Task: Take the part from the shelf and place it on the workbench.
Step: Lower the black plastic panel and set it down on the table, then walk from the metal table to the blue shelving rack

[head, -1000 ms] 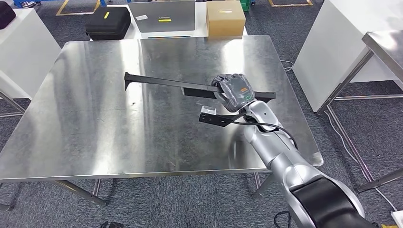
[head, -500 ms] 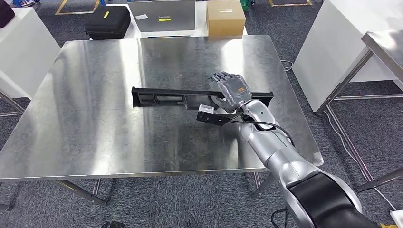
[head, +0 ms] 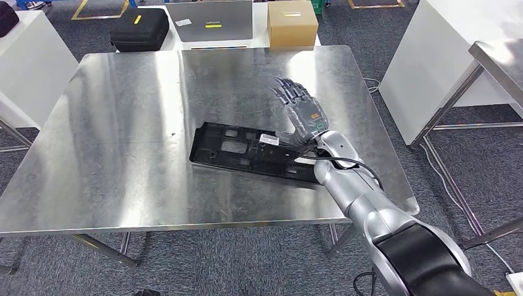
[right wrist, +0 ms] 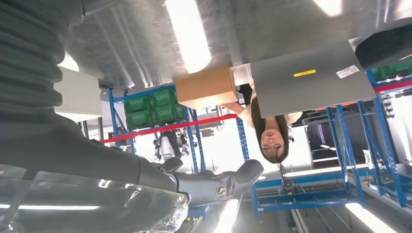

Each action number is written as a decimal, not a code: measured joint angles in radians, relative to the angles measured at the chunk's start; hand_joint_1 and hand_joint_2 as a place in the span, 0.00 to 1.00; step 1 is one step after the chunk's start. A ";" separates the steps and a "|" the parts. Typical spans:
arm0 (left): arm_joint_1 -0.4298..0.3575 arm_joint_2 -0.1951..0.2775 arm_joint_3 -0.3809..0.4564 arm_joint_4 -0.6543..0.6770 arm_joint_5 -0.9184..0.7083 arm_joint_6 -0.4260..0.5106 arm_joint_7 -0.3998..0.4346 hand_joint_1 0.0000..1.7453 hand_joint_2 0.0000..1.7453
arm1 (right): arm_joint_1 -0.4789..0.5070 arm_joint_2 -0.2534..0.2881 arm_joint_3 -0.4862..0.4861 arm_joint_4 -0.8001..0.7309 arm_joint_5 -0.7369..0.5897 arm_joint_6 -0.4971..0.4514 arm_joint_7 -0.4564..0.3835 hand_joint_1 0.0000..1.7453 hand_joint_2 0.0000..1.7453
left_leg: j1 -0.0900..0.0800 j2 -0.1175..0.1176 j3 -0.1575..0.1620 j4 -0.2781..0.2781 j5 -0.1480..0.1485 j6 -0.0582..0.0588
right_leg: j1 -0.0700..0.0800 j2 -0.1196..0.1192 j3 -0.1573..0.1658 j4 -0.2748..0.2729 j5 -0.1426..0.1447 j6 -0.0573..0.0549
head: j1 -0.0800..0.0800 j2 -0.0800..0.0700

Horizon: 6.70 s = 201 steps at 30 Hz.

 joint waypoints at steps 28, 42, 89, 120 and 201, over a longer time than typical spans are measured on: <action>0.029 0.005 0.016 0.000 0.068 -0.010 -0.026 0.00 0.00 | -0.170 -0.215 -0.022 0.014 0.095 -0.038 0.263 0.00 1.00 | 0.000 -0.002 -0.002 0.004 0.000 0.000 | -0.001 -0.002 -0.001 0.000 0.000 0.000 | 0.000 0.000; 0.041 -0.005 0.062 0.005 0.130 -0.035 -0.073 0.00 0.00 | -0.113 -0.636 -0.242 0.062 -0.031 -0.148 0.256 0.00 1.00 | -0.003 -0.011 -0.008 0.009 -0.005 0.009 | -0.001 -0.010 -0.003 -0.001 -0.001 0.001 | 0.000 0.000; 0.050 -0.031 0.074 0.011 0.127 -0.086 0.059 0.00 0.00 | 0.771 -0.039 -1.933 0.197 0.310 -0.184 0.176 0.00 1.00 | -0.008 -0.005 -0.005 0.008 -0.012 0.016 | 0.002 -0.007 -0.001 -0.001 -0.007 0.010 | 0.000 0.000; 0.049 0.027 0.024 0.011 0.057 -0.212 0.196 0.00 0.00 | 0.780 0.142 -1.820 0.318 0.450 0.065 0.422 0.00 1.00 | -0.008 -0.005 -0.005 0.008 -0.012 0.016 | 0.001 -0.007 -0.001 -0.001 -0.007 0.010 | 0.000 0.000; 0.069 0.032 0.004 0.012 0.053 -0.224 0.177 0.00 0.00 | 0.791 0.151 -1.785 0.326 0.461 0.045 0.461 0.00 1.00 | 0.013 -0.025 0.060 -0.025 -0.029 0.037 | 0.002 0.011 -0.030 0.180 -0.145 -0.016 | 0.006 0.000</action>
